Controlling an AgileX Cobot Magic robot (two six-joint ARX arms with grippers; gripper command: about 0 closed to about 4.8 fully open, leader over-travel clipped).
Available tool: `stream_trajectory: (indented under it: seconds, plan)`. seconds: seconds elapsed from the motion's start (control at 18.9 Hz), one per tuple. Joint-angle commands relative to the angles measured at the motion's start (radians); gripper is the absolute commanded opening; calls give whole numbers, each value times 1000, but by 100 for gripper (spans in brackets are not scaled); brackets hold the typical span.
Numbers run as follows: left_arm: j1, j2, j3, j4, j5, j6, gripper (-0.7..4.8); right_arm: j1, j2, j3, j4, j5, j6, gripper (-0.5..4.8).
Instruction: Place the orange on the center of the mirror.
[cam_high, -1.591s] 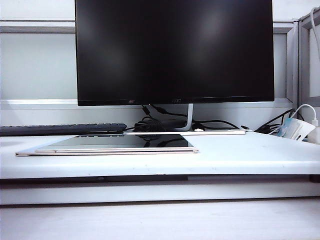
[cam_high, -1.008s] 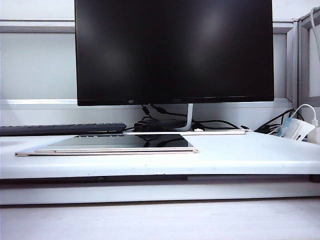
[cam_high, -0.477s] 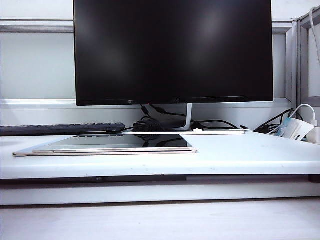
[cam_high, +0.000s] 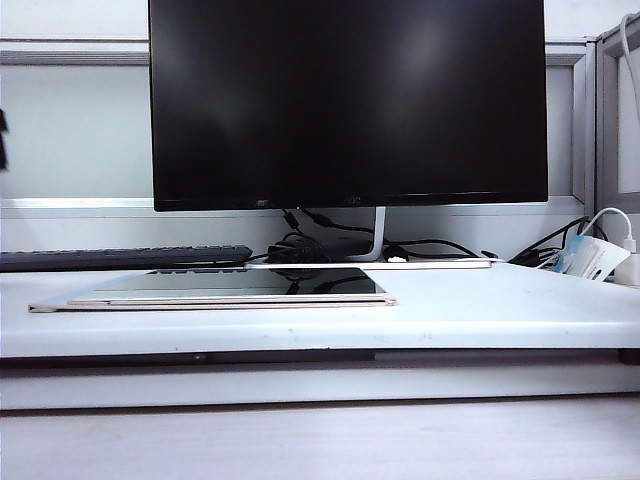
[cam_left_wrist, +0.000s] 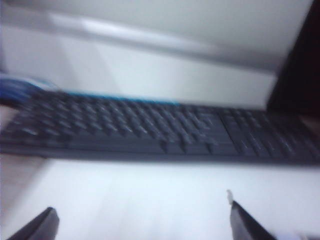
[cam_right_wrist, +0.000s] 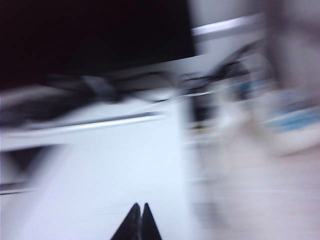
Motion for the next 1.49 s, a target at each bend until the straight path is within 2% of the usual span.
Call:
stream_trajectory:
  seconds: [0.05, 0.16, 0.21, 0.32, 0.69, 0.74, 0.8, 0.85, 0.9, 1.01, 1.11, 1.17, 1.22, 1.33, 1.49]
  plan:
    - [-2, 19, 21, -92, 45, 6, 479, 0, 0, -6, 9, -332, 116, -1]
    - [-1, 21, 21, -134, 26, 42, 479, 0, 3, -6, 8, -531, 117, -1]
    - [-1, 21, 21, -148, 18, 71, 479, 0, 3, -6, 8, -585, 117, -1]
    - [-1, 36, 21, -151, 5, 117, 479, 1, 5, -7, 6, -592, 112, -1]
    - [-2, 120, 21, -164, 12, 112, 479, 0, 5, -7, 10, -560, 110, -1]
    - [-2, 120, 21, -152, 13, 109, 288, 0, 5, -7, 10, -560, 110, -1]
    - [-2, 120, 21, -127, 13, 105, 70, 0, 5, -7, 10, -559, 109, -1]
    - [-2, 120, 21, -101, 24, 86, -9, 0, 5, -7, 10, -560, 110, -1]
    - [-2, 120, 21, -79, 51, 77, -6, 0, 5, -7, 10, -558, 109, -1]
    - [-6, 120, 22, -42, 173, 31, -6, 0, 5, -7, 10, -552, 110, -1]
    - [-47, 120, 24, 34, 434, 13, -6, 0, 5, -7, 10, -552, 110, -1]
    - [-89, 121, 37, 61, 546, 55, -6, 0, 5, -7, 11, -552, 110, -1]
    - [-139, 122, 58, 47, 533, 93, -6, 0, 5, -7, 11, -552, 110, -1]
    - [-259, 149, 128, -21, 398, 146, -6, 0, 5, -7, 11, -533, 109, -1]
    - [-372, 267, 252, -36, 395, 159, -6, 0, 5, -7, 13, -518, 110, -1]
